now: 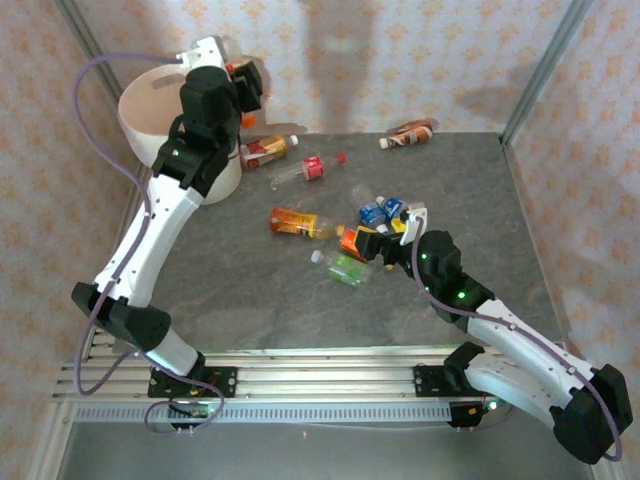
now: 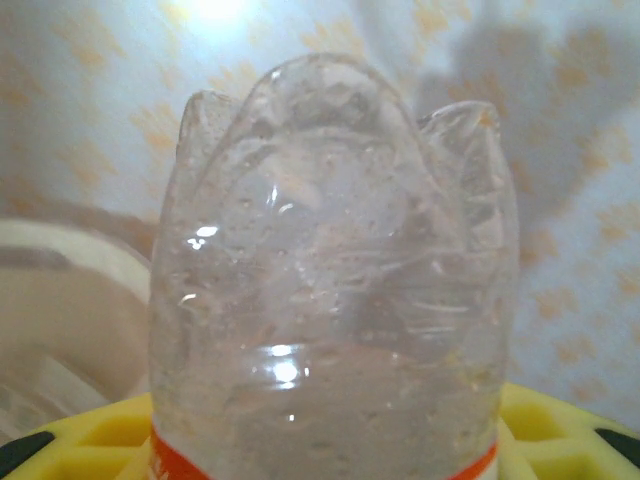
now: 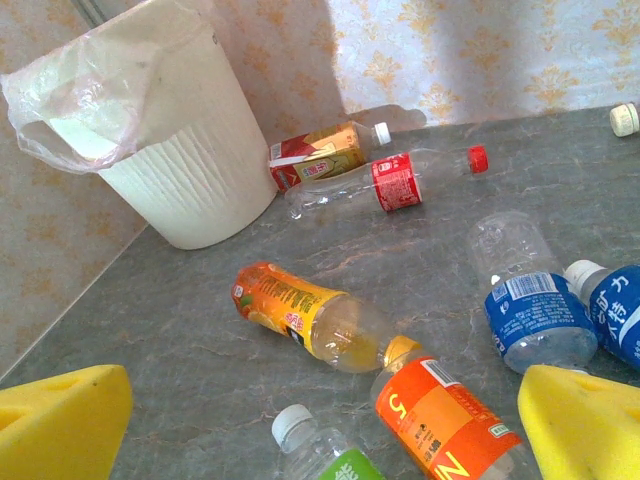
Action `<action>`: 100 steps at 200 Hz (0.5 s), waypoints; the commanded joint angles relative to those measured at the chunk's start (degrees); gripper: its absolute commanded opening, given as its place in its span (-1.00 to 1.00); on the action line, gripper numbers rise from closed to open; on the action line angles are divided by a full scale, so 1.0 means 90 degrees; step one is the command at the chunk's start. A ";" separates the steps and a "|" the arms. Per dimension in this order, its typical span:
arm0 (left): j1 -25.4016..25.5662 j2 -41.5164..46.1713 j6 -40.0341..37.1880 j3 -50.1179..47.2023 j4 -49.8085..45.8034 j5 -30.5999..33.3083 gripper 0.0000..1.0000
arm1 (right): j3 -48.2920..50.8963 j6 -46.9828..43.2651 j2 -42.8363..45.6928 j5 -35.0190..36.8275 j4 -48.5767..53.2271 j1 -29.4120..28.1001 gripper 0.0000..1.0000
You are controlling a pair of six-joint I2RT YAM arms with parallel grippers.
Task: Put the plastic bottles in the bin
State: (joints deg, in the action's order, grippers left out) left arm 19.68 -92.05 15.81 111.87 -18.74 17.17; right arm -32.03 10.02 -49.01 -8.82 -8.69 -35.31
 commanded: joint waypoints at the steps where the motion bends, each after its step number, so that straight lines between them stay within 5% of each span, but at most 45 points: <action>1: -0.0273 -0.0609 -0.0665 0.0801 -0.0864 0.1221 -0.11 | 0.0043 0.0060 0.0030 0.0065 -0.0198 -0.0012 0.99; 41: -0.0738 -0.1560 -0.1518 0.1629 -0.0988 0.1862 -0.11 | -0.0029 0.0054 0.0026 0.0127 -0.0047 -0.0017 0.99; 100: -0.1536 -0.2302 -0.2387 0.1974 -0.0590 0.1656 -0.07 | -0.0067 0.0063 -0.0059 0.0213 0.0076 -0.0017 0.99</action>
State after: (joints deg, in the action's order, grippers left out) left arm 8.54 -112.73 -1.26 125.99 -25.12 30.76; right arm -32.03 10.02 -49.08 -8.10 -8.29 -35.31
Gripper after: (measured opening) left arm 0.530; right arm 0.993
